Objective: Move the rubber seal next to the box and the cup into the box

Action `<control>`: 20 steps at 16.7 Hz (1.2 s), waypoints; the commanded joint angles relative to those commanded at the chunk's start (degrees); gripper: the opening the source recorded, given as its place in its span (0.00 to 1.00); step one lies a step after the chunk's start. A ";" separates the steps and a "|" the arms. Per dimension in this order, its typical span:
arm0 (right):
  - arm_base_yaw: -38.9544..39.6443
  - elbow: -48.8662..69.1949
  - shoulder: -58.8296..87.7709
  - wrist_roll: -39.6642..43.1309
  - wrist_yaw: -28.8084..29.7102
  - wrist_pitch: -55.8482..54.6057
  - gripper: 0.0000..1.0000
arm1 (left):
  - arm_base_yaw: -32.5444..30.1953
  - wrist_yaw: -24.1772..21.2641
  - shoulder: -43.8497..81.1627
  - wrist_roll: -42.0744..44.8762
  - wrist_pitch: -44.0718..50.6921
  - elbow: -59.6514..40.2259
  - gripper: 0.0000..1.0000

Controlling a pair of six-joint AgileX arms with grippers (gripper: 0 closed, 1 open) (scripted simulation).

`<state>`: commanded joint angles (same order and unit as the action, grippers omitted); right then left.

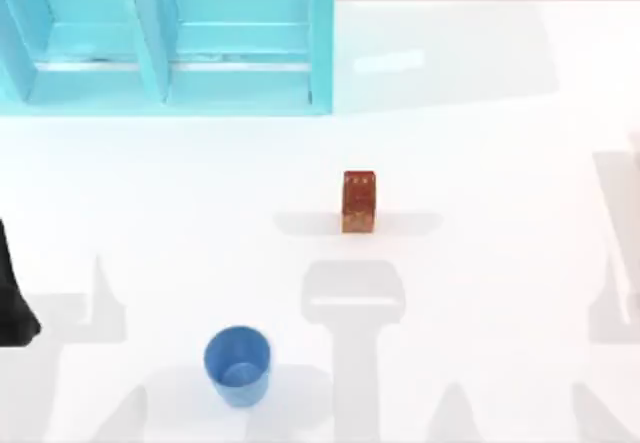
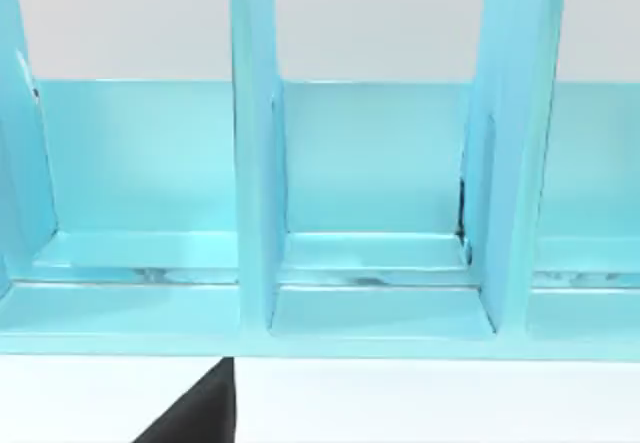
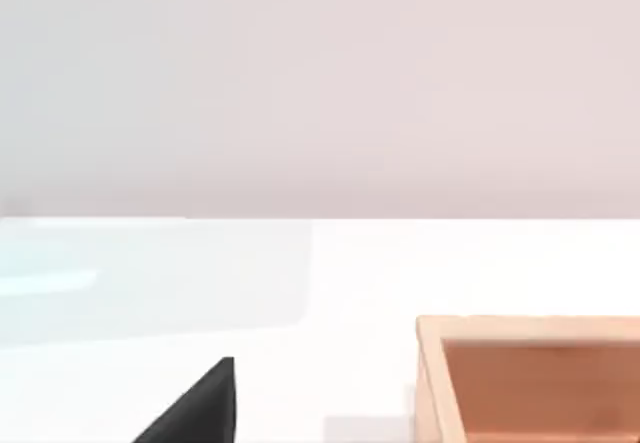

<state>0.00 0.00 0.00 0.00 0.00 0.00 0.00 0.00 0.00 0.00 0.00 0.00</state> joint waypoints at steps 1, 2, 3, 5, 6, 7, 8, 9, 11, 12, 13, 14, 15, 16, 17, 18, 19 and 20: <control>0.00 0.00 0.00 0.00 0.00 0.00 1.00 | 0.00 0.00 0.00 0.00 0.00 0.00 1.00; 0.00 0.00 0.00 0.00 0.00 0.00 1.00 | 0.00 0.00 0.00 0.00 0.00 0.00 1.00; 0.13 0.46 0.41 -0.14 -0.05 0.27 1.00 | 0.00 0.00 0.00 0.00 0.00 0.00 1.00; 0.80 2.87 2.63 -0.88 -0.30 1.69 1.00 | 0.00 0.00 0.00 0.00 0.00 0.00 1.00; 1.36 4.98 4.66 -1.50 -0.47 3.00 1.00 | 0.00 0.00 0.00 0.00 0.00 0.00 1.00; 2.01 7.49 7.14 -2.22 -0.65 4.60 1.00 | 0.00 0.00 0.00 0.00 0.00 0.00 1.00; 2.75 10.39 10.04 -3.05 -0.82 6.48 1.00 | 0.00 0.00 0.00 0.00 0.00 0.00 1.00; 3.59 13.70 13.43 -3.97 -1.00 8.67 1.00 | 0.00 0.00 0.00 0.00 0.00 0.00 1.00; 5.55 21.44 21.59 -6.10 -1.31 13.97 1.00 | 0.00 0.00 0.00 0.00 0.00 0.00 1.00; 6.63 25.71 26.18 -7.26 -1.45 16.94 1.00 | 0.00 0.00 0.00 0.00 0.00 0.00 1.00; 7.79 30.26 31.16 -8.49 -1.56 20.15 1.00 | 0.00 0.00 0.00 0.00 0.00 0.00 1.00; 9.00 35.07 36.48 -9.78 -1.64 23.58 1.00 | 0.00 0.00 0.00 0.00 0.00 0.00 1.00; 10.26 40.05 42.03 -11.11 -1.69 27.15 1.00 | 0.00 0.00 0.00 0.00 0.00 0.00 1.00; 11.56 45.20 47.78 -12.47 -1.73 30.84 1.00 | 0.00 0.00 0.00 0.00 0.00 0.00 1.00; 12.91 50.54 53.76 -13.88 -1.74 34.68 1.00 | 0.00 0.00 0.00 0.00 0.00 0.00 1.00; 14.30 56.03 59.88 -15.30 -1.73 38.59 1.00 | 0.00 0.00 0.00 0.00 0.00 0.00 1.00; 15.70 61.61 66.09 -16.74 -1.69 42.55 1.00 | 0.00 0.00 0.00 0.00 0.00 0.00 1.00; 17.12 67.27 72.35 -18.18 -1.64 46.54 1.00 | 0.00 0.00 0.00 0.00 0.00 0.00 1.00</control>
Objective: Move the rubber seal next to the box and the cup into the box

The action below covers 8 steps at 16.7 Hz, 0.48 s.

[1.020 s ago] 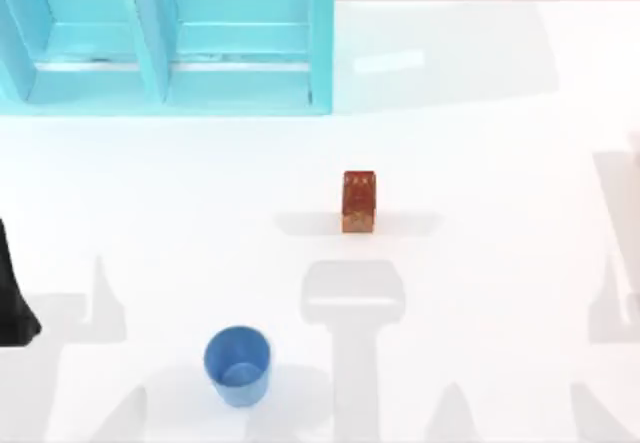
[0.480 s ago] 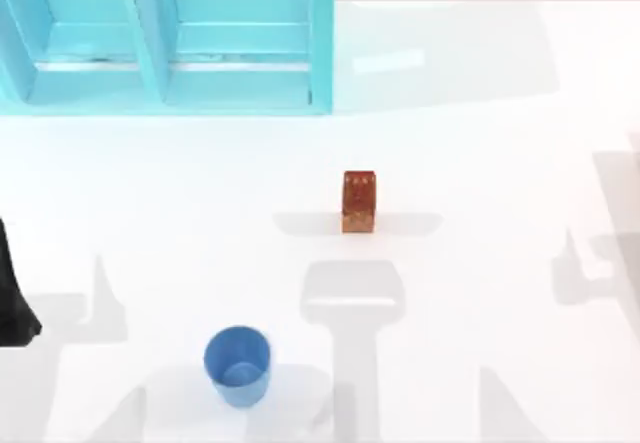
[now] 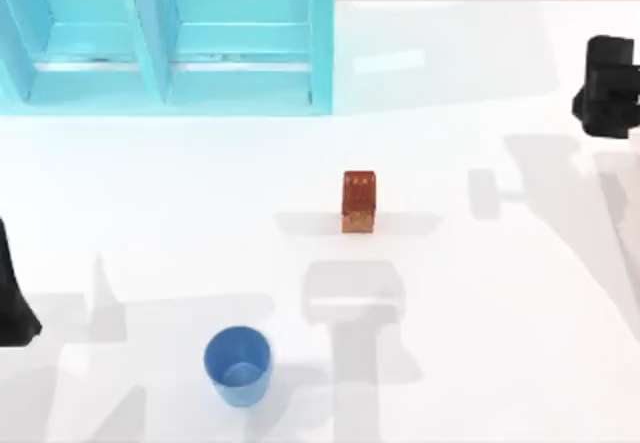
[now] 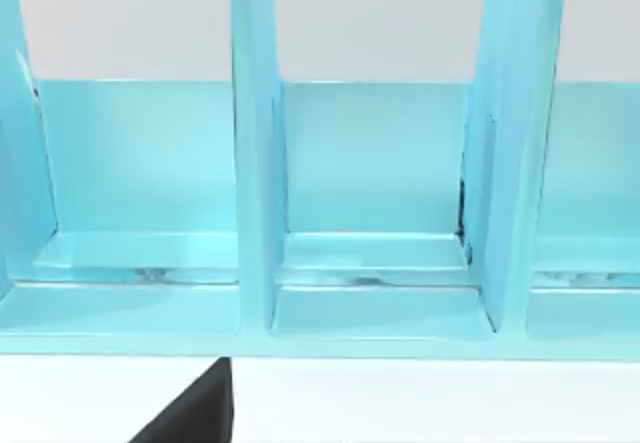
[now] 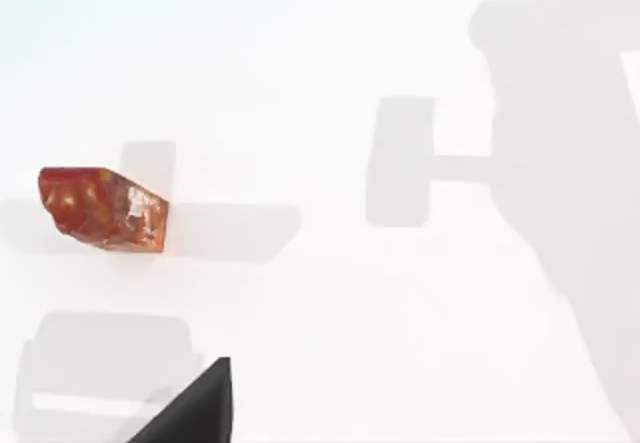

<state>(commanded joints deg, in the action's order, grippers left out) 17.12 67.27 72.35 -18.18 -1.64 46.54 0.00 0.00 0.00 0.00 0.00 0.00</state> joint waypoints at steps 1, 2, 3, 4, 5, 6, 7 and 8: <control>1.42 5.74 6.28 -1.44 0.08 3.98 1.00 | 0.00 0.00 0.00 0.00 0.00 0.00 1.00; 2.83 11.51 12.50 -2.87 0.16 7.91 1.00 | 0.00 0.00 0.00 0.00 0.00 0.00 1.00; 4.23 17.29 18.64 -4.28 0.26 11.77 1.00 | 0.00 0.00 0.00 0.00 0.00 0.00 1.00; 5.61 23.06 24.68 -5.67 0.37 15.54 1.00 | 0.00 0.00 0.00 0.00 0.00 0.00 1.00; 6.93 28.79 30.49 -7.00 0.49 19.12 1.00 | 0.00 0.00 0.00 0.00 0.00 0.00 1.00; 8.22 34.47 36.11 -8.28 0.61 22.55 1.00 | 0.00 0.00 0.00 0.00 0.00 0.00 1.00; 9.45 40.08 41.50 -9.52 0.73 25.81 1.00 | 0.00 0.00 0.00 0.00 0.00 0.00 1.00; 10.63 45.61 46.64 -10.70 0.86 28.88 1.00 | 0.00 0.00 0.00 0.00 0.00 0.00 1.00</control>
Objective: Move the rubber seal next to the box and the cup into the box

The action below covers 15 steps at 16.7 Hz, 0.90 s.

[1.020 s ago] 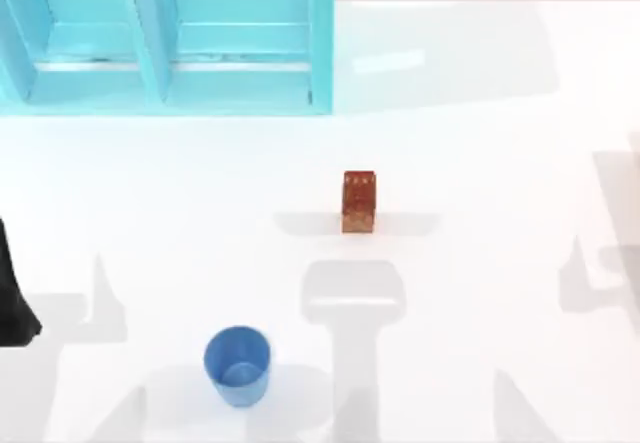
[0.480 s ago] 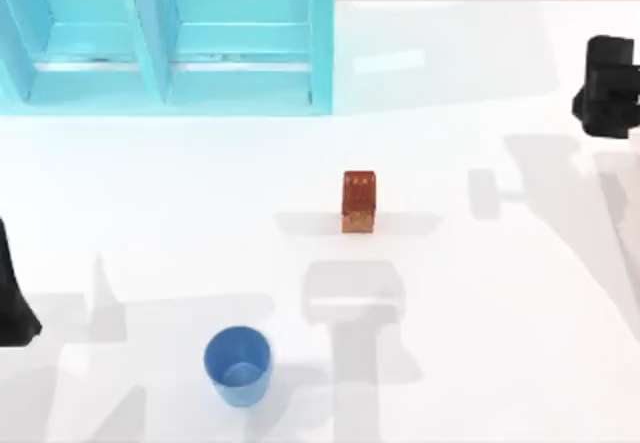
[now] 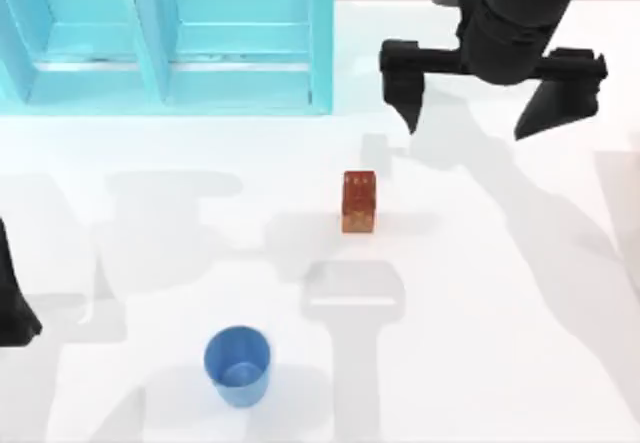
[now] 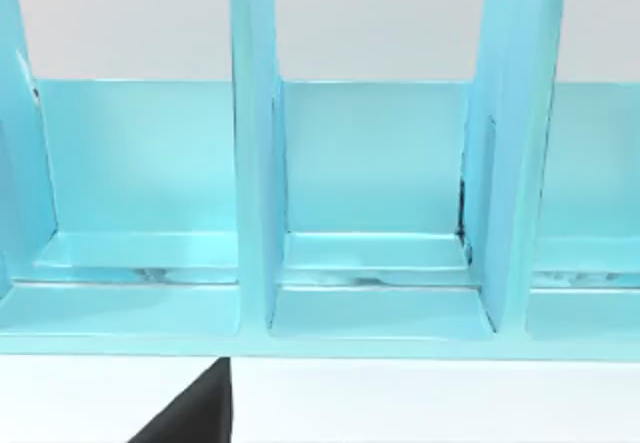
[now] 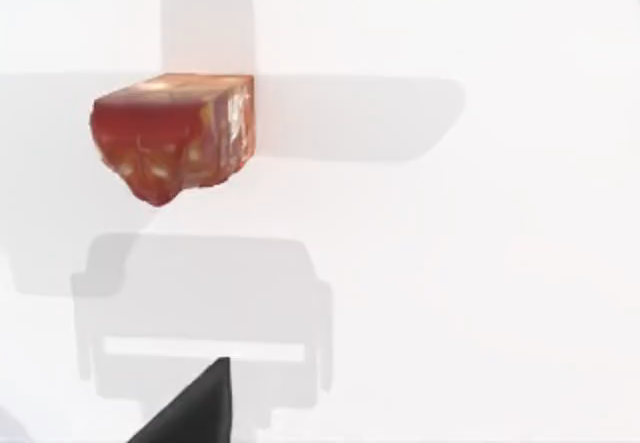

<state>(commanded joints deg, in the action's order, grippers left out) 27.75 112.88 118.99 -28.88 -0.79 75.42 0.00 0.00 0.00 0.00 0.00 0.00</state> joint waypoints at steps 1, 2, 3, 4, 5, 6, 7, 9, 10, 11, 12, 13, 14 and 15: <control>1.09 5.34 4.74 -1.10 0.13 2.79 1.00 | 0.00 0.00 0.00 0.00 0.00 0.00 1.00; 2.12 10.52 9.18 -2.13 0.26 5.37 1.00 | 0.00 0.00 0.00 0.00 0.00 0.00 1.00; 3.09 15.52 13.31 -3.10 0.39 7.75 1.00 | 0.00 0.00 0.00 0.00 0.00 0.00 1.00; 3.97 20.25 17.06 -4.00 0.52 9.88 1.00 | 0.00 0.00 0.00 0.00 0.00 0.00 1.00; 4.75 24.61 20.36 -4.80 0.64 11.71 1.00 | 0.00 0.00 0.00 0.00 0.00 0.00 1.00; 5.45 28.64 23.31 -5.52 0.76 13.33 1.00 | 0.00 0.00 0.00 0.00 0.00 0.00 1.00; 6.07 32.31 25.92 -6.17 0.88 14.73 1.00 | 0.00 0.00 0.00 0.00 0.00 0.00 1.00; 7.00 38.02 29.80 -7.16 1.08 16.75 1.00 | 0.00 0.00 0.00 0.00 0.00 0.00 1.00; 7.32 40.06 31.15 -7.52 1.16 17.43 1.00 | 0.00 0.00 0.00 0.00 0.00 0.00 1.00; 7.56 41.56 32.15 -7.78 1.23 17.92 1.00 | 0.00 0.00 0.00 0.00 0.00 0.00 1.00; 7.67 42.34 32.65 -7.92 1.26 18.16 1.00 | 0.00 0.00 0.00 0.00 0.00 0.00 1.00; 7.70 42.51 32.76 -7.95 1.27 18.21 1.00 | 0.00 0.00 0.00 0.00 0.00 0.00 1.00; 7.70 42.51 32.76 -7.95 1.27 18.21 1.00 | 0.00 0.00 0.00 0.00 0.00 0.00 1.00; 7.70 42.51 32.76 -7.95 1.27 18.21 1.00 | 0.00 0.00 0.00 0.00 0.00 0.00 1.00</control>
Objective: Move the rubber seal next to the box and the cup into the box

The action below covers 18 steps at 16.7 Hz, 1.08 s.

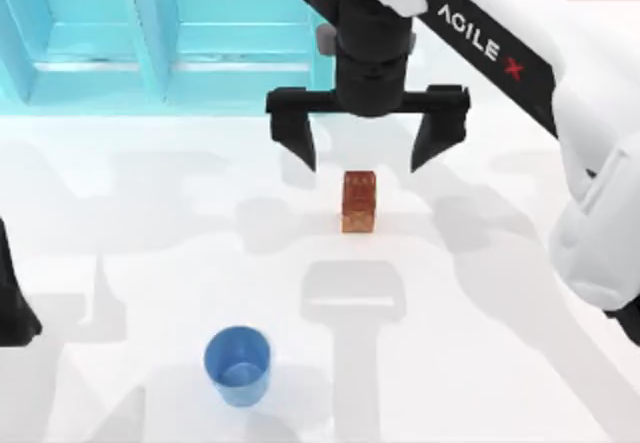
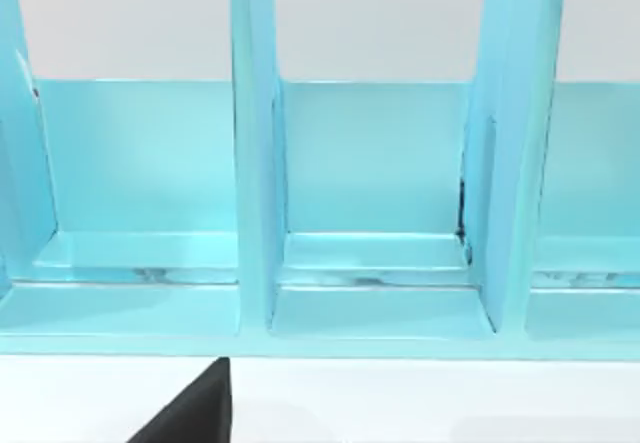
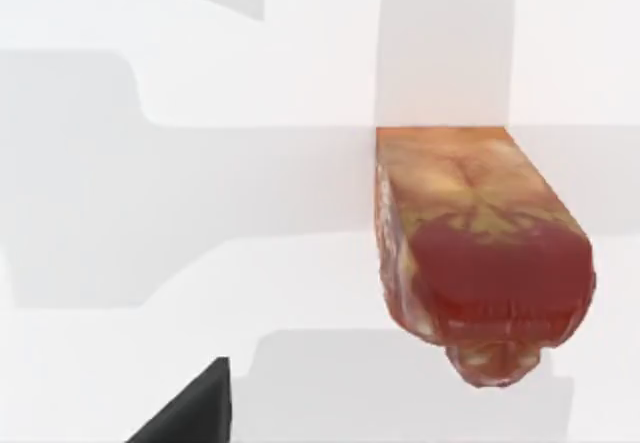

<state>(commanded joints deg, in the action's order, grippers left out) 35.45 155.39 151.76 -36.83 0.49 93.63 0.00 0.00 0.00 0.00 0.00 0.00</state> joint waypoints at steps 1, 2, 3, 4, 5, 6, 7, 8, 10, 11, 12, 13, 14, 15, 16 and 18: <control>0.00 0.00 0.00 0.00 0.00 0.00 1.00 | 0.00 0.00 0.00 0.00 0.00 0.00 1.00; -0.32 -0.12 -0.07 0.05 -0.04 -0.10 1.00 | 0.00 0.00 0.00 0.00 0.00 0.00 1.00; -0.30 -0.28 -0.11 0.07 -0.04 -0.24 1.00 | 0.00 0.00 0.00 0.00 0.00 0.00 1.00; -0.25 -1.03 -0.28 0.13 -0.02 -0.95 1.00 | 0.00 0.00 0.00 0.00 0.00 0.00 1.00; -0.21 -2.38 -0.57 0.17 -0.01 -2.23 1.00 | 0.00 0.00 0.00 0.00 0.00 0.00 1.00; -0.18 -4.33 -0.95 0.20 -0.01 -3.97 1.00 | 0.00 0.00 0.00 0.00 0.00 0.00 1.00; -0.16 -6.87 -1.40 0.20 -0.01 -6.00 1.00 | 0.00 0.00 0.00 0.00 0.00 0.00 1.00; -0.15 -9.89 -1.90 0.18 -0.02 -8.28 1.00 | 0.00 0.00 0.00 0.00 0.00 0.00 1.00; -0.10 -16.58 -2.94 0.12 -0.04 -13.28 1.00 | 0.00 0.00 0.00 0.00 0.00 0.00 1.00; -0.05 -19.73 -3.41 0.08 -0.05 -15.77 1.00 | 0.00 0.00 0.00 0.00 0.00 0.00 1.00; -0.01 -22.37 -3.80 0.05 -0.05 -18.08 1.00 | 0.00 0.00 0.00 0.00 0.00 0.00 1.00; 0.03 -24.41 -4.12 0.00 -0.05 -20.01 1.00 | 0.00 0.00 0.00 0.00 0.00 0.00 1.00; 0.06 -25.85 -4.34 -0.03 -0.06 -21.40 1.00 | 0.00 0.00 0.00 0.00 0.00 0.00 1.00; 0.09 -26.68 -4.46 -0.05 -0.06 -22.19 1.00 | 0.00 0.00 0.00 0.00 0.00 0.00 1.00; 0.10 -26.91 -4.50 -0.06 -0.06 -22.41 1.00 | 0.00 0.00 0.00 0.00 0.00 0.00 1.00; 0.10 -26.91 -4.50 -0.06 -0.06 -22.41 1.00 | 0.00 0.00 0.00 0.00 0.00 0.00 1.00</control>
<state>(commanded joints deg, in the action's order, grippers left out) 35.55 128.48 147.26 -36.89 0.42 71.22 0.00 0.00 0.00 0.00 0.00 0.00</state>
